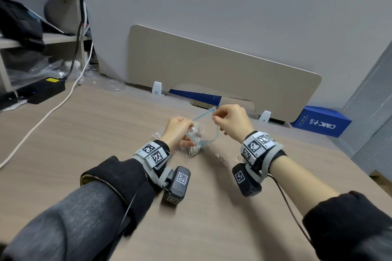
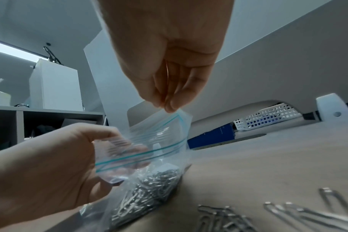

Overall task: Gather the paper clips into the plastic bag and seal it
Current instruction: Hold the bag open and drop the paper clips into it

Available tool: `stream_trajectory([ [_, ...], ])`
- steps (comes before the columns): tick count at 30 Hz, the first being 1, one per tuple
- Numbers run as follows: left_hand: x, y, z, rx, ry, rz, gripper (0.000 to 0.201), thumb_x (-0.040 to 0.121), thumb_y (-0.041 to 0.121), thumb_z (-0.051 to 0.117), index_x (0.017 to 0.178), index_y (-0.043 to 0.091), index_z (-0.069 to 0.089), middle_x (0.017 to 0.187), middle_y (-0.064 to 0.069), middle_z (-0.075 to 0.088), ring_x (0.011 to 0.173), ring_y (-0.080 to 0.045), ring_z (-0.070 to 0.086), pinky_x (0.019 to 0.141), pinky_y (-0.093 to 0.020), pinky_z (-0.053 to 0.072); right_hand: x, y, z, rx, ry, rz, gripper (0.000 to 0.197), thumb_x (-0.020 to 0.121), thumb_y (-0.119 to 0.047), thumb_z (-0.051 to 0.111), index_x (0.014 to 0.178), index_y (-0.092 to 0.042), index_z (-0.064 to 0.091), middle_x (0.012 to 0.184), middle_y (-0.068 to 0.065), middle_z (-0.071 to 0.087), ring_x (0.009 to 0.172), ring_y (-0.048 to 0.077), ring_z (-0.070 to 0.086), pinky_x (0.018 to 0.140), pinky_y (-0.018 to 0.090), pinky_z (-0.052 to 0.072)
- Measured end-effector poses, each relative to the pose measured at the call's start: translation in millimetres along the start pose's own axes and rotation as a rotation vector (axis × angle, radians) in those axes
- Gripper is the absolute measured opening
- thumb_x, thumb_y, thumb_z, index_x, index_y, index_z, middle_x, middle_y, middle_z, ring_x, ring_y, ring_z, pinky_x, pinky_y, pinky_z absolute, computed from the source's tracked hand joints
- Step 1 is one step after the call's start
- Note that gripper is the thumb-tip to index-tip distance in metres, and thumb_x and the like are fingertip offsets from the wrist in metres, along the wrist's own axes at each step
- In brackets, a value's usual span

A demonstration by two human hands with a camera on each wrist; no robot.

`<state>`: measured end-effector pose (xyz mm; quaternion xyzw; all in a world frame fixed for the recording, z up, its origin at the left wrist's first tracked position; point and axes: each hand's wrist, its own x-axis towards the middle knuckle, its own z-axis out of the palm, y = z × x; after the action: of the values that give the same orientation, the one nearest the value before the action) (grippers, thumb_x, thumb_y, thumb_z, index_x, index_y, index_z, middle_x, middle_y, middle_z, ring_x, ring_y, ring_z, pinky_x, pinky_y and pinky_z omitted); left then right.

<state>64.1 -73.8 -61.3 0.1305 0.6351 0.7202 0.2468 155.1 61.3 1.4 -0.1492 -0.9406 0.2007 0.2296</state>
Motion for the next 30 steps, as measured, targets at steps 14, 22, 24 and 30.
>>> stream_trajectory([
  [14,1,0,-1,0.026,-0.009,0.005,0.027,0.092,0.008,0.051,0.114,-0.006,0.058,0.092,-0.011,0.055,0.051,-0.019,0.051,0.044,-0.028,0.054,-47,38,18,-0.247,-0.441,0.234,0.034,0.07,-0.035,0.081,0.075,-0.002,0.074,0.063,0.01,0.064,0.061,0.02,0.057,0.058,0.031,0.047],
  [22,2,-2,-1,0.022,-0.01,0.009,0.028,0.09,0.008,0.051,0.113,-0.006,0.058,0.091,-0.011,0.055,0.052,-0.019,0.05,0.044,-0.028,0.053,-44,40,20,-0.289,-0.398,0.119,0.013,0.076,-0.017,0.075,0.077,-0.004,0.077,0.078,0.012,0.073,0.07,0.022,0.063,0.067,0.03,0.054],
  [24,2,-2,-1,0.024,-0.012,0.013,0.028,0.09,0.008,0.051,0.113,-0.006,0.058,0.091,-0.011,0.056,0.052,-0.019,0.049,0.044,-0.028,0.053,-44,40,20,-0.293,-0.396,0.118,0.011,0.076,-0.015,0.074,0.078,-0.005,0.077,0.08,0.011,0.074,0.074,0.023,0.065,0.068,0.029,0.053],
  [30,1,-2,-1,0.029,-0.015,0.015,0.028,0.091,0.008,0.051,0.114,-0.006,0.058,0.093,-0.011,0.056,0.053,-0.019,0.05,0.045,-0.029,0.054,-44,38,15,-0.263,-0.416,0.115,0.009,0.079,-0.014,0.072,0.078,-0.006,0.076,0.073,0.006,0.071,0.068,0.019,0.064,0.065,0.027,0.051],
])
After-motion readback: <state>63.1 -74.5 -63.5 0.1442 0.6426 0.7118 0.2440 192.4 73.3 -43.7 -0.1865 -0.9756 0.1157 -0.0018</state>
